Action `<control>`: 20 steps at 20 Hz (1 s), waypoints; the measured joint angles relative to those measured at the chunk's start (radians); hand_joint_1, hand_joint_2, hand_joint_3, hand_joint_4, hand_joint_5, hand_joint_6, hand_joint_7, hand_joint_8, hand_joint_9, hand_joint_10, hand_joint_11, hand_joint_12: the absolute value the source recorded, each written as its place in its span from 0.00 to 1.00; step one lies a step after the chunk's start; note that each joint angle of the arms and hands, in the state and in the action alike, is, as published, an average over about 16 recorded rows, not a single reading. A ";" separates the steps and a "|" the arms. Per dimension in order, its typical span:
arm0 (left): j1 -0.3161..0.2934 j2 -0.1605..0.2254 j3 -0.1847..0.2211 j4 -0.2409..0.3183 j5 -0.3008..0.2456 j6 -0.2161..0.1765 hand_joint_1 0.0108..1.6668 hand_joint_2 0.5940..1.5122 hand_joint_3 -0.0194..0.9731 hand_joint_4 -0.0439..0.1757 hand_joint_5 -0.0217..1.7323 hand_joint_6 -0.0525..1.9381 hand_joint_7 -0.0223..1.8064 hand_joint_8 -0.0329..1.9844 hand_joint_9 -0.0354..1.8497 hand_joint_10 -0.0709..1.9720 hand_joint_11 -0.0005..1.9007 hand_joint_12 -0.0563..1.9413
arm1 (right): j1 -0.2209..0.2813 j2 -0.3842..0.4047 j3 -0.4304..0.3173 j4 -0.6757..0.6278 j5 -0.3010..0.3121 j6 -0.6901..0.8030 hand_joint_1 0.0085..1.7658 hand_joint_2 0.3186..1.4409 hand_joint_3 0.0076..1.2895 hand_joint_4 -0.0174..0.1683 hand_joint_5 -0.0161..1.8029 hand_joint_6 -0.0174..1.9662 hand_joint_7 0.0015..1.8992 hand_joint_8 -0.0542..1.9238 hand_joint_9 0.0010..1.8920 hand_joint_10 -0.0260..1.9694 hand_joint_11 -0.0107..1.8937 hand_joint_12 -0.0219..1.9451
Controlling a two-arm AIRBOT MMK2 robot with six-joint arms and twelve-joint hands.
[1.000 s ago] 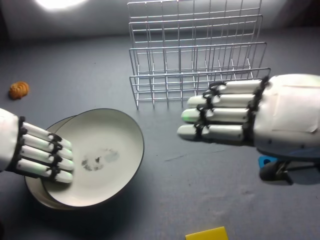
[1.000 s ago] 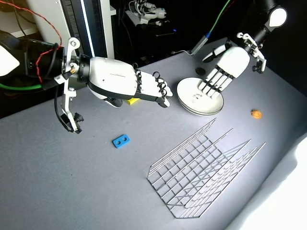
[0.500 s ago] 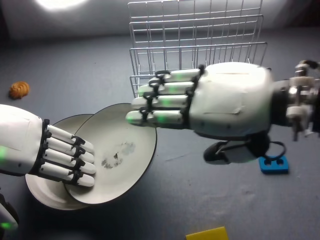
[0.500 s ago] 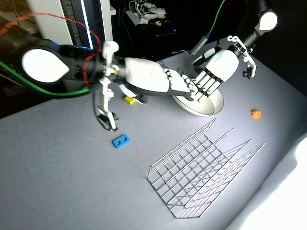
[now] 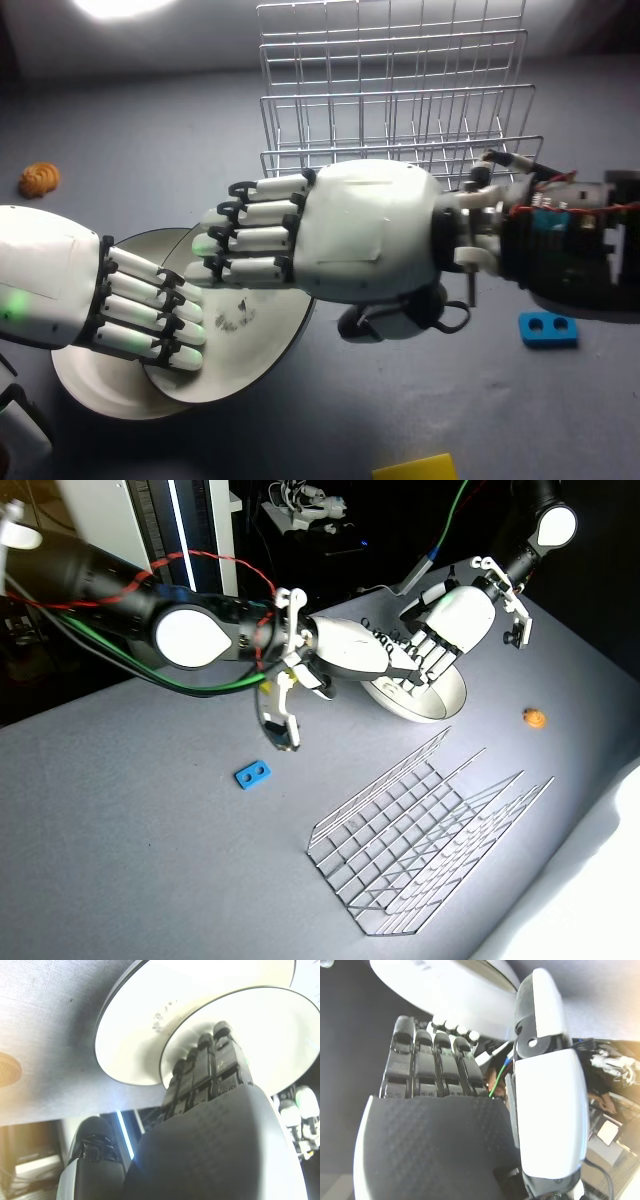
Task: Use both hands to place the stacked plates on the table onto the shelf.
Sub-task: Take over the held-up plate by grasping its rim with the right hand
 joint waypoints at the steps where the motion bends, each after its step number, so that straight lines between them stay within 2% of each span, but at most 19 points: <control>1: -0.002 -0.001 -0.001 0.001 0.001 0.000 0.00 0.60 0.04 0.21 0.01 0.02 0.01 0.01 0.03 0.04 0.01 0.05 | 0.000 -0.018 0.015 0.000 0.000 -0.006 0.61 0.63 0.01 0.10 0.03 0.02 0.01 0.03 0.01 0.02 0.02 0.21; 6: -0.007 -0.001 -0.004 0.003 0.002 -0.001 0.00 0.60 0.04 0.20 0.01 0.02 0.01 0.01 0.03 0.04 0.01 0.04 | -0.002 -0.095 0.089 0.000 0.002 -0.020 0.59 0.65 0.01 0.10 0.06 0.02 0.04 0.03 0.04 0.02 0.02 0.27; 13: -0.011 -0.001 -0.005 0.005 0.002 -0.003 0.00 0.59 0.04 0.20 0.02 0.02 0.01 0.01 0.03 0.04 0.01 0.04 | -0.007 -0.153 0.148 0.000 0.019 -0.029 0.56 0.67 0.01 0.11 0.16 0.02 0.15 0.03 0.15 0.02 0.06 0.40; 16: -0.011 -0.001 -0.005 0.005 0.002 -0.004 0.00 0.59 0.04 0.19 0.02 0.02 0.01 0.01 0.03 0.04 0.01 0.03 | -0.011 -0.165 0.160 0.000 0.034 -0.032 0.57 0.67 0.01 0.10 0.23 0.03 0.23 0.03 0.24 0.02 0.12 0.44; 20: -0.012 -0.001 -0.005 0.005 0.001 -0.006 0.00 0.59 0.04 0.19 0.02 0.02 0.01 0.01 0.03 0.04 0.01 0.03 | -0.017 -0.171 0.164 -0.003 0.063 -0.036 0.58 0.64 0.01 0.08 0.33 0.10 0.35 0.06 0.38 0.01 0.26 0.42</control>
